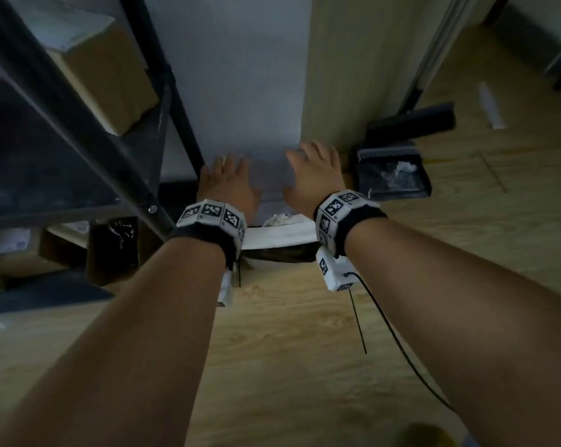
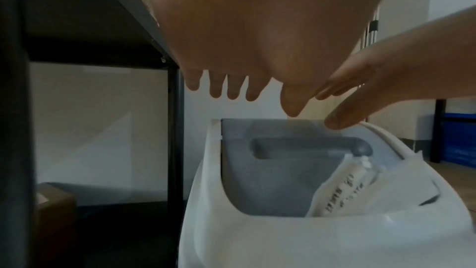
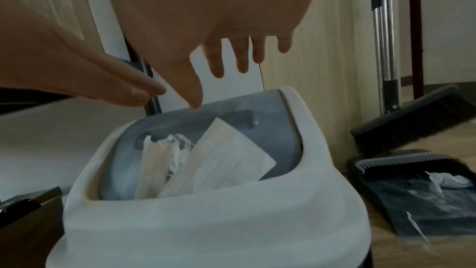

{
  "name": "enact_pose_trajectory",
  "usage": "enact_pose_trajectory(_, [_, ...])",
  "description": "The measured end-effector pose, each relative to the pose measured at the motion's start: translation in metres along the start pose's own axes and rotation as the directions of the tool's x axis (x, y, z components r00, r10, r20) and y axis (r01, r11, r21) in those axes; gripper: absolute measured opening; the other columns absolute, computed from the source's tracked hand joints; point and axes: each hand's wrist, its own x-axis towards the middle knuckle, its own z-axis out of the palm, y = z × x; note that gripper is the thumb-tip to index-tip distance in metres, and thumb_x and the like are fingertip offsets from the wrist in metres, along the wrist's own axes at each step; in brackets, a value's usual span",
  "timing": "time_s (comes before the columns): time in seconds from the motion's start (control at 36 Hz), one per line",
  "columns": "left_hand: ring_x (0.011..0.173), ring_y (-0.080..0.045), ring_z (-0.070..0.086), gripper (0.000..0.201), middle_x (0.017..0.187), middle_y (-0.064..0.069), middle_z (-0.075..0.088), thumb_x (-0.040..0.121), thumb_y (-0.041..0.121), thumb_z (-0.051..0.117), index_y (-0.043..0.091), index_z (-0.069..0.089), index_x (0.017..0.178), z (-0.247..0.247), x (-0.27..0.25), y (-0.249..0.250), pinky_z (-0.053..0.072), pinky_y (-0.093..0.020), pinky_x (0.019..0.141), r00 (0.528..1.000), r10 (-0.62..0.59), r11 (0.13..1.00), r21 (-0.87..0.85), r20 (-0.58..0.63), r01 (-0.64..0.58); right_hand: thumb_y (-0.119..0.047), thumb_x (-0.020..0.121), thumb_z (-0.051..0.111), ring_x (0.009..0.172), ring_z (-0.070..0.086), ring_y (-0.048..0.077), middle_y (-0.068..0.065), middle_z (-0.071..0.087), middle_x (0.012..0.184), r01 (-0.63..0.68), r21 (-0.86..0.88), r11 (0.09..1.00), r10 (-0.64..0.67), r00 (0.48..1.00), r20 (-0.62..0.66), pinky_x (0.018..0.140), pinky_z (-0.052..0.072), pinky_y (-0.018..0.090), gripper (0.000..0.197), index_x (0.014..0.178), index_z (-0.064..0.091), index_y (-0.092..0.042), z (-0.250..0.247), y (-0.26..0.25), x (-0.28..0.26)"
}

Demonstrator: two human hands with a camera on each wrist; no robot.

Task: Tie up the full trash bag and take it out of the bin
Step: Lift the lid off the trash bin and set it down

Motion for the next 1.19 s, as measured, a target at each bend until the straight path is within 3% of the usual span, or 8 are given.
enact_pose_trajectory(0.17, [0.148,-0.029,0.008,0.066,0.162,-0.010,0.004,0.098,0.043,0.037,0.013,0.013,0.153,0.006,-0.027,-0.001,0.013,-0.045,0.121,1.000,0.008,1.000,-0.025,-0.005,-0.008,-0.034,0.083,0.057,0.146,0.013,0.032,0.008,0.024,0.154,0.007,-0.003,1.000,-0.007,0.999,-0.044,0.120,0.007,0.050,0.069,0.146,0.031,-0.022,0.000,-0.002,-0.022])
enact_pose_trajectory(0.28, [0.144,-0.031,0.017,0.067,0.161,-0.007,0.005,0.094,0.035,0.048,0.014,0.018,0.150,0.005,-0.047,-0.002,0.024,-0.044,0.118,0.999,-0.052,0.994,-0.097,0.009,0.053,-0.034,0.085,0.057,0.146,0.014,0.033,0.011,0.019,0.156,-0.049,-0.035,0.998,0.048,0.998,-0.036,0.120,0.010,0.050,0.072,0.148,0.026,-0.022,-0.003,0.001,-0.040])
enact_pose_trajectory(0.39, [0.130,-0.035,0.038,0.062,0.148,-0.013,0.029,0.091,0.027,0.051,0.012,0.025,0.145,0.010,-0.060,0.002,0.040,-0.047,0.105,0.994,-0.104,0.976,-0.196,-0.035,0.095,-0.033,0.085,0.057,0.141,0.021,0.034,0.013,0.025,0.153,-0.135,-0.030,0.990,0.135,0.991,-0.008,0.117,0.017,0.048,0.071,0.148,0.026,-0.021,-0.005,0.011,-0.055])
enact_pose_trajectory(0.69, [0.138,-0.036,0.031,0.070,0.153,-0.017,0.022,0.092,0.024,0.051,0.007,0.015,0.150,0.031,-0.051,0.011,0.037,-0.048,0.109,0.974,-0.222,0.943,-0.247,0.038,0.224,-0.040,0.087,0.052,0.130,0.039,0.035,0.015,0.045,0.140,-0.242,0.029,0.970,0.240,0.970,0.048,0.109,0.030,0.048,0.060,0.140,0.035,-0.018,0.017,0.029,-0.054])
enact_pose_trajectory(0.86, [0.135,-0.036,0.035,0.080,0.155,-0.015,0.018,0.094,0.018,0.050,0.008,-0.003,0.153,0.039,-0.034,0.011,0.042,-0.050,0.103,0.936,-0.320,0.898,-0.267,0.148,0.350,-0.038,0.091,0.054,0.134,0.038,0.036,0.015,0.037,0.148,-0.299,0.107,0.948,0.291,0.953,0.078,0.112,0.030,0.048,0.077,0.152,0.012,-0.014,0.031,0.033,-0.045])
enact_pose_trajectory(0.97, [0.126,-0.037,0.049,0.087,0.157,-0.016,0.017,0.095,0.012,0.049,0.012,-0.017,0.151,0.044,-0.028,0.013,0.046,-0.048,0.098,0.898,-0.381,0.862,-0.267,0.220,0.431,-0.033,0.091,0.054,0.124,0.049,0.037,0.017,0.047,0.139,-0.360,0.133,0.923,0.346,0.931,0.118,0.105,0.037,0.046,0.076,0.151,0.013,-0.012,0.035,0.034,-0.043])
enact_pose_trajectory(1.11, [0.121,-0.040,0.052,0.075,0.138,-0.026,0.047,0.097,0.014,0.046,0.007,-0.005,0.153,0.052,-0.029,0.006,0.043,-0.044,0.099,0.912,-0.388,0.844,-0.344,0.136,0.411,-0.028,0.091,0.048,0.111,0.056,0.037,0.017,0.057,0.121,-0.418,0.145,0.897,0.397,0.905,0.154,0.102,0.040,0.049,0.054,0.138,0.030,-0.009,0.035,0.032,-0.042])
enact_pose_trajectory(1.19, [0.120,-0.040,0.052,0.073,0.137,-0.025,0.049,0.098,0.012,0.044,0.010,-0.003,0.153,0.054,-0.030,0.005,0.042,-0.043,0.099,0.909,-0.393,0.827,-0.379,0.139,0.416,-0.025,0.092,0.048,0.107,0.058,0.037,0.017,0.057,0.120,-0.441,0.211,0.872,0.413,0.896,0.165,0.097,0.045,0.051,0.050,0.136,0.031,-0.009,0.037,0.030,-0.041])
